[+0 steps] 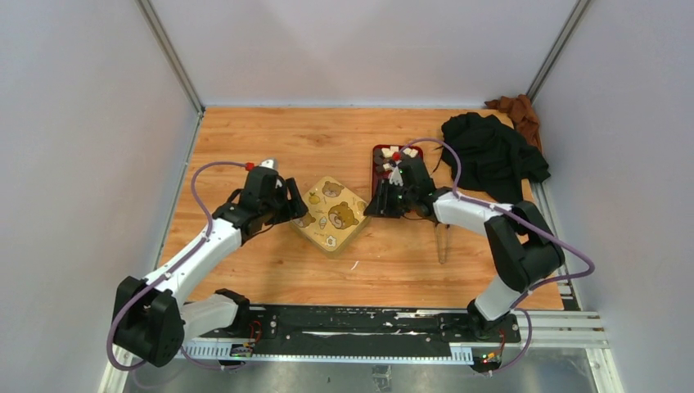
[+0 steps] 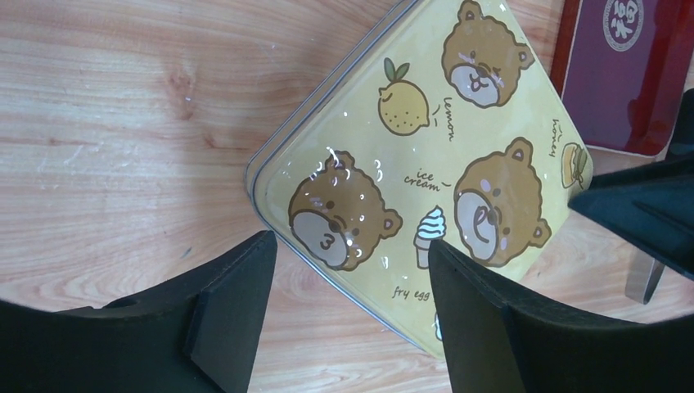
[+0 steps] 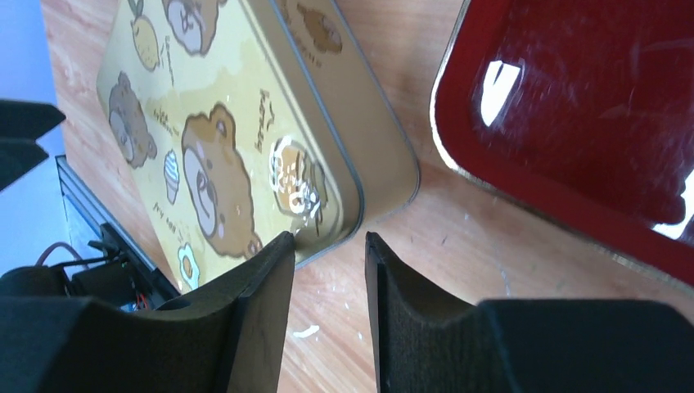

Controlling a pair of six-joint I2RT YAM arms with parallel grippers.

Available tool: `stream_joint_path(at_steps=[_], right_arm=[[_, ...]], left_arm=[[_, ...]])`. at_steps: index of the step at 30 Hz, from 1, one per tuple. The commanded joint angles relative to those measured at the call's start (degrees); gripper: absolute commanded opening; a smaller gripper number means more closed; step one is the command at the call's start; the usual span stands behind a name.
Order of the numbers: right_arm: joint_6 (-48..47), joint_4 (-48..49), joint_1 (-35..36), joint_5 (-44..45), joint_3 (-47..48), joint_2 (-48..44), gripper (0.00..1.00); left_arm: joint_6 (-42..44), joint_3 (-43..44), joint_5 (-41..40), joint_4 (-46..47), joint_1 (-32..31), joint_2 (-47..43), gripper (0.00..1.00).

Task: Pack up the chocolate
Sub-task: Close the box lid on the packing box, then reset both arms

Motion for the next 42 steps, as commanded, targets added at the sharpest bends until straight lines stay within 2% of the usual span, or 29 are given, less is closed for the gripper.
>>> stream_joint_path(at_steps=[1,5,7,14,21,24,26,27,35,42], right_arm=[[1.33,-1.41,1.88,0.52,-6.08,-3.97,0.41],[0.88,-4.19,2.76,3.6,-7.28,-10.55,0.42],[-0.9,-8.54,2.67,7.26,-6.63,-15.28,0.45],[-9.27,-23.88,0.92,29.11,-3.23,-30.77,0.64],[-18.14,-32.42,0.26,53.49,-2.52,-50.82,0.76],[-21.81,-35.06,0.23,59.61,-1.52,-59.74,0.81],[-25.37,-35.79,0.23,62.55,-1.43,-64.13,0.92],[-26.75,-35.95,0.24,63.81,-1.64,-66.09,0.94],[-32.01,-34.94,0.3,69.36,-5.77,-76.82,0.96],[-33.41,-33.15,0.22,70.09,-8.69,-79.38,0.98]], left_arm=[[1.81,0.32,-2.33,-2.09,0.38,-2.24,0.75],[4.03,2.19,-6.19,-6.13,0.38,-7.43,0.81],[5.46,3.88,-8.16,-8.48,0.38,-10.44,0.85],[12.57,8.79,-15.35,-14.24,0.38,-22.8,1.0],[20.95,12.92,-21.62,-16.61,0.38,-33.54,1.0],[22.35,14.89,-24.65,-17.82,0.38,-37.66,1.0],[23.17,14.9,-26.99,-18.1,0.38,-41.29,1.0],[23.4,14.6,-28.09,-18.01,0.3,-42.98,1.0],[23.63,4.19,-31.49,-10.76,0.2,-55.72,1.0],[22.81,-0.12,-31.79,-9.4,0.12,-57.12,1.0]])
